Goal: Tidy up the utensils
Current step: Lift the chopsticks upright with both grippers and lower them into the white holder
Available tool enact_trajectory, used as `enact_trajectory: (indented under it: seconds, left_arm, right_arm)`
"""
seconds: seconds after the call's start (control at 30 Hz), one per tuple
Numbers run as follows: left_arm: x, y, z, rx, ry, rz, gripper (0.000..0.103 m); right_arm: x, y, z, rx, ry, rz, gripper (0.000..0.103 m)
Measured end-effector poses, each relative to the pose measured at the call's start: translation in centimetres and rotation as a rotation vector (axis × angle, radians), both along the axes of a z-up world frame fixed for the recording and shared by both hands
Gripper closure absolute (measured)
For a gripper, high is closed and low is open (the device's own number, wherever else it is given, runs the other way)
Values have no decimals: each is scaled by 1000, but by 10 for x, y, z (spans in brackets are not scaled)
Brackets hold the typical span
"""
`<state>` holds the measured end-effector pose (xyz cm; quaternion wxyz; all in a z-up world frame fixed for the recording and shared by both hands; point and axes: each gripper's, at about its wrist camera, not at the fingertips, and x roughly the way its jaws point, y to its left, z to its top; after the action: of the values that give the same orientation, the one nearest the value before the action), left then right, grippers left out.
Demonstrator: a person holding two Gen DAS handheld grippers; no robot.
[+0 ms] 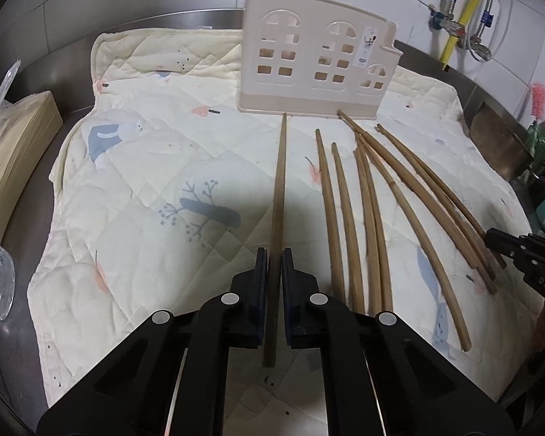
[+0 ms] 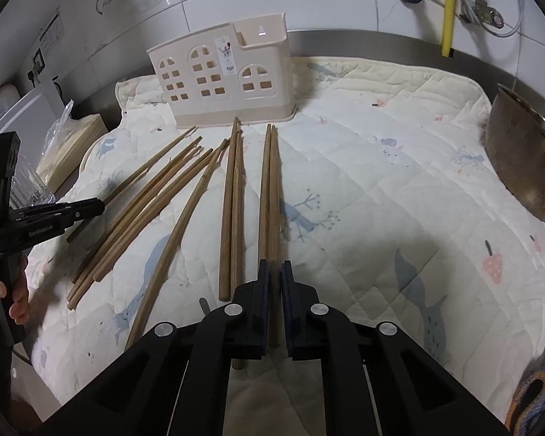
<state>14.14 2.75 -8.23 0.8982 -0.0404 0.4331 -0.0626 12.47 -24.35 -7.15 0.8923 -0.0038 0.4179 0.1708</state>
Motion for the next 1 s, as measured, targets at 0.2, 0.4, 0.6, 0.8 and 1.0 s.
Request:
enact_trajectory:
  seconds: [0.2, 0.4, 0.6, 0.8, 1.0]
  left_arm:
    - [-11, 0, 21, -6, -51, -9, 97]
    - [-15, -4, 52, -2, -112, -37, 97]
    - [-4, -10, 81, 7, -147, -77, 97]
    - [13, -12, 114, 15, -182, -109, 97]
    - [27, -18, 150, 42, -218, -147, 97]
  right_arm:
    - [-8, -4, 26, 9, -74, -5, 96]
    - [-8, -1, 70, 7, -200, 16, 96]
    - [5, 12, 115, 8, -304, 67, 96]
    - [31, 24, 164, -7, -368, 125, 96]
    - [61, 33, 207, -1, -376, 170, 96]
